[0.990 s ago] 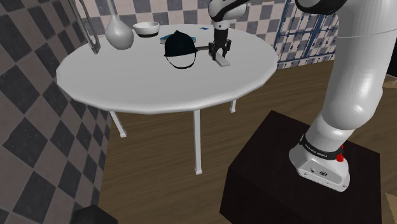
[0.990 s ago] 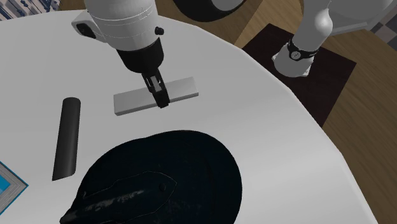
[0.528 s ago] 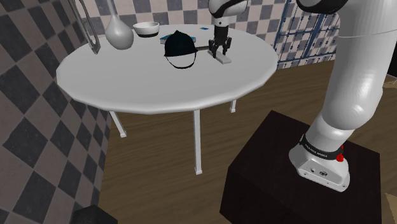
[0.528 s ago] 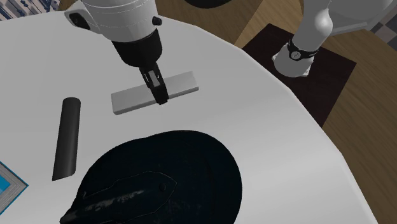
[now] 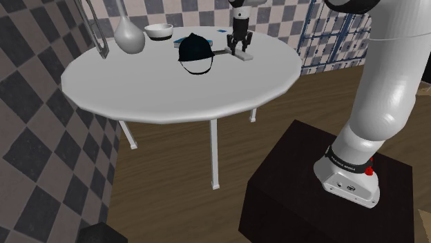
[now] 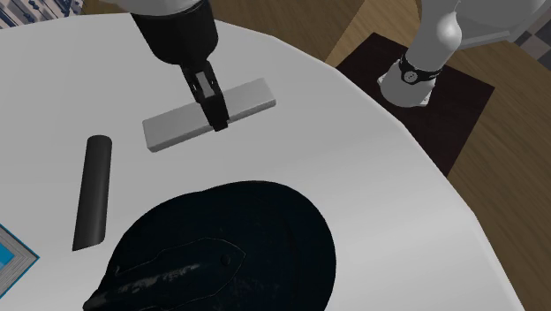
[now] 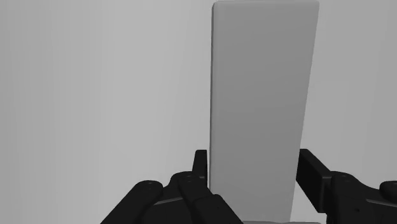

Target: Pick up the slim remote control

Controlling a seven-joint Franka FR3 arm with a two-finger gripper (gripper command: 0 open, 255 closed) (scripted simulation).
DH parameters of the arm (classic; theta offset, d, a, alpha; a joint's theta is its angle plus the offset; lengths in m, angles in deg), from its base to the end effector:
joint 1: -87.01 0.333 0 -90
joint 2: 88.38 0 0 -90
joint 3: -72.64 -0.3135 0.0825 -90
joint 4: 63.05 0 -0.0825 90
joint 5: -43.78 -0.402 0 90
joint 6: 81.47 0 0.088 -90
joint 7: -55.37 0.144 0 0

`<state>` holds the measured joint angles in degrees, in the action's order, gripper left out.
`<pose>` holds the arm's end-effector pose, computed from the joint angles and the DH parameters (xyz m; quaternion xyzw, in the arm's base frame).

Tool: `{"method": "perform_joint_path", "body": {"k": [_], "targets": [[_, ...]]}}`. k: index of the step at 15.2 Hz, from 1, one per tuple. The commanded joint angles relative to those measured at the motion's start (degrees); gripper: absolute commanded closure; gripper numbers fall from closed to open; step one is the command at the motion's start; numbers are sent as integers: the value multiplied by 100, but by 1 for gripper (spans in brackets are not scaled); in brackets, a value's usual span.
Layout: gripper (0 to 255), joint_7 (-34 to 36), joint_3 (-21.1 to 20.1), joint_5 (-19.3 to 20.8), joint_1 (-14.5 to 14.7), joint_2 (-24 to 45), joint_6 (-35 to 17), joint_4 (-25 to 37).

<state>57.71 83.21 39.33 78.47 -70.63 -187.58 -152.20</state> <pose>0.6379 -0.2000 0.4263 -0.9812 0.1927 0.0028 0.0098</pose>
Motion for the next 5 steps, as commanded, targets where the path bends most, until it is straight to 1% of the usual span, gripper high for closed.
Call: {"method": "perform_joint_path", "body": {"k": [1, 3, 5], "targets": [[255, 9, 1, 4, -1, -7, 151, 144], [255, 15, 4, 8, -5, -16, 301, 286], [255, 15, 4, 8, -5, -17, 312, 296]]}}
